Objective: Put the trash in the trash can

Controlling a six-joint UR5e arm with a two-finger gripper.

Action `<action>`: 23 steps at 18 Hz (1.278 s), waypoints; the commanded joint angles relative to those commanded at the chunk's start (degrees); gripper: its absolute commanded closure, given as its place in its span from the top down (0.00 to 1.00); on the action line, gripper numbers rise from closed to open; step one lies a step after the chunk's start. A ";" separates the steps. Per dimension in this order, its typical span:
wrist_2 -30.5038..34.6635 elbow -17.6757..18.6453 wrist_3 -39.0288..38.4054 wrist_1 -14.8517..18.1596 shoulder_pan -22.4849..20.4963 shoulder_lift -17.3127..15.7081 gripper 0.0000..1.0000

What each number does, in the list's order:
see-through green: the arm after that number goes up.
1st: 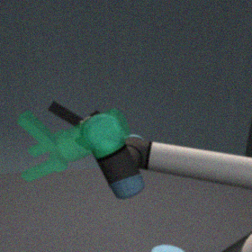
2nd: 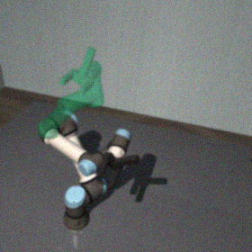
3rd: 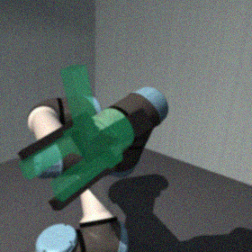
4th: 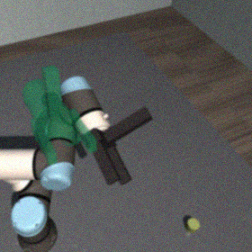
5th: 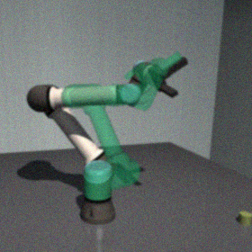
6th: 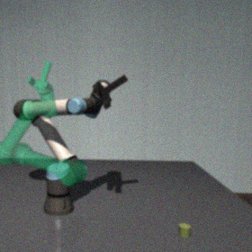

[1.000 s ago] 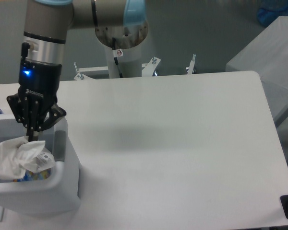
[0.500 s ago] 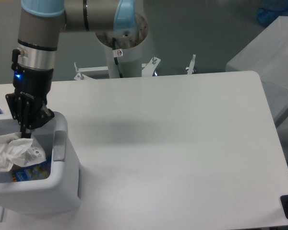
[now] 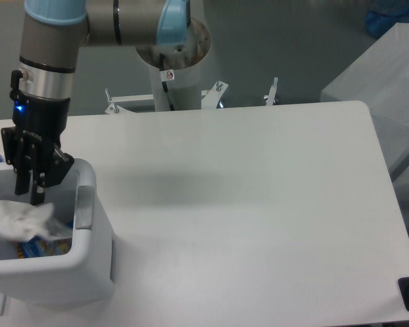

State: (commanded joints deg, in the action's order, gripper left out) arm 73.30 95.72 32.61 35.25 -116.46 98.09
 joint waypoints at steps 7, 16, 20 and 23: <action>-1.14 -4.38 -17.05 -0.35 -9.74 -0.88 1.00; -1.32 -11.34 -14.25 0.17 -24.08 4.13 1.00; 1.49 -10.99 -4.78 0.61 -28.03 4.04 1.00; 1.49 -10.73 0.95 2.54 -29.27 3.52 1.00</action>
State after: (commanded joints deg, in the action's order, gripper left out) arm 74.79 84.99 33.56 37.78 -145.72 101.60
